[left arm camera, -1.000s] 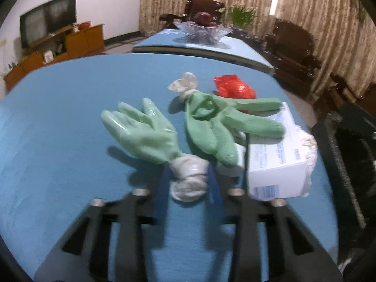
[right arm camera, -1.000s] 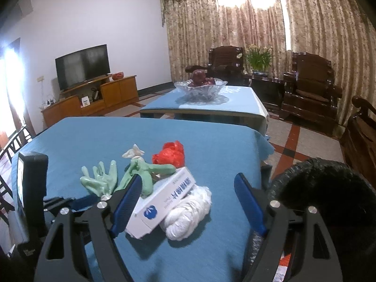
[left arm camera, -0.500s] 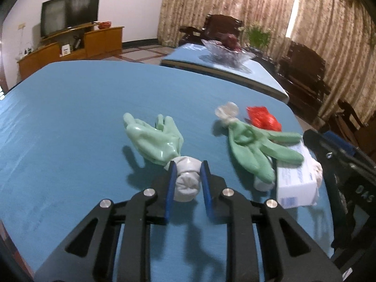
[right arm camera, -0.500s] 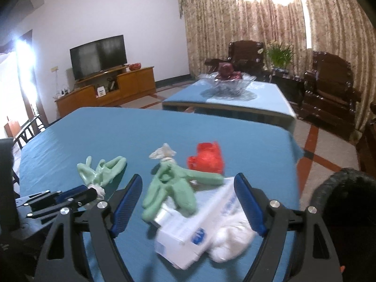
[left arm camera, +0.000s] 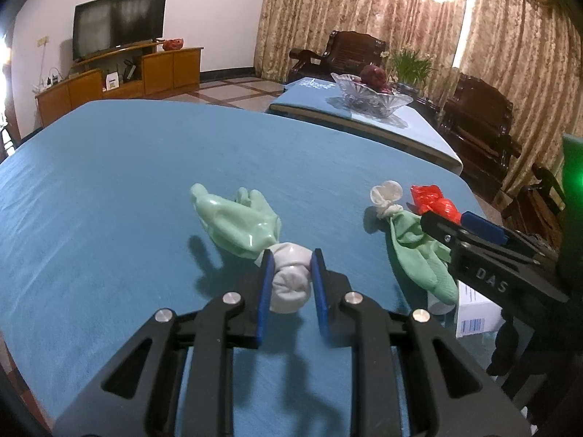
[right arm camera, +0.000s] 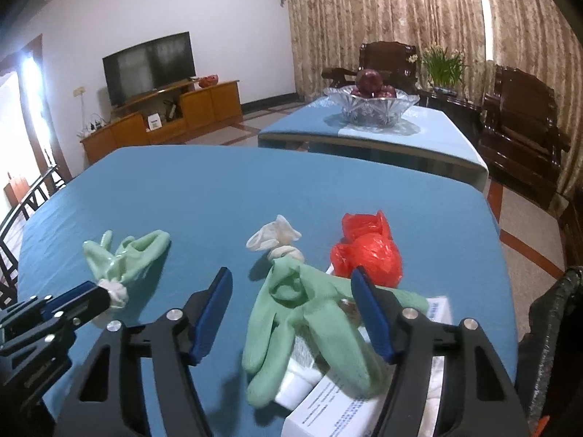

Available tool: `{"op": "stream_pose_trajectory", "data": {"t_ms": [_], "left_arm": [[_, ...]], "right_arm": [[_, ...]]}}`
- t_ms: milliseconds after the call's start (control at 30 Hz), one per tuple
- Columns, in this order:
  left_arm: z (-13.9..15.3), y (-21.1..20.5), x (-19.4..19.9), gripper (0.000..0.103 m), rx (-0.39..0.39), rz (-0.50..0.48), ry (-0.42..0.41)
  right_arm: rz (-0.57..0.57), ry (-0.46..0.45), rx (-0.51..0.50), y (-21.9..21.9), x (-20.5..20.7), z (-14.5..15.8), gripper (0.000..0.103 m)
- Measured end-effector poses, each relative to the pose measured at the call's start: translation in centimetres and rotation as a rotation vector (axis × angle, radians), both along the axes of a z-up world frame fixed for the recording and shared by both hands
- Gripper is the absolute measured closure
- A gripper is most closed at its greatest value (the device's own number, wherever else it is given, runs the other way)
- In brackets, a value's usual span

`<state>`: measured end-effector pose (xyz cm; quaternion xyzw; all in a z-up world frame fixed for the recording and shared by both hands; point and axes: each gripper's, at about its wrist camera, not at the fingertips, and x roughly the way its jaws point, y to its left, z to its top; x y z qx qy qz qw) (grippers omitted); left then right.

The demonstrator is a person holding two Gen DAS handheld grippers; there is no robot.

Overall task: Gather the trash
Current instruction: 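Grasp the second green glove with the right gripper while the left holds its glove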

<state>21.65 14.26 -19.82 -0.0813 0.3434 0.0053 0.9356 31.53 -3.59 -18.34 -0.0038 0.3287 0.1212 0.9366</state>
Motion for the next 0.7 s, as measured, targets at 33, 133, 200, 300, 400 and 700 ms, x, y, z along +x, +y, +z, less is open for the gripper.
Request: {"op": "stream_pose_trajectory", "data": {"t_ms": [33,133,200,300,400,700], "left_arm": [[0.0,0.2,0.1,0.083,-0.002,0.002,0.0],[-0.2,0.5,0.3,0.083,-0.001,0.005,0.0],[-0.4,0.8,0.5,0.083,-0.002,0.006,0.002],[-0.6,1.0,0.6,0.083,-0.007,0.01,0.006],[-0.7,1.2,0.6,0.083,-0.01,0.012,0.008],[-1.1,0.9,0.7,0.083,-0.011,0.013,0.023]], "right_arm": [[-0.007,0.02,-0.003,0.2,0.4,-0.2,0.039],[-0.015,0.044,-0.009,0.7,0.9,-0.5,0.04],[-0.018,0.056,-0.044,1.4,1.0,-0.8,0.041],[-0.045,0.092,-0.078,1.9,1.4,-1.5,0.045],[-0.06,0.114,-0.101,2.3,1.7,-2.1,0.053],[-0.08,0.13,-0.1,1.2,1.9,-2.1,0.095]]}}
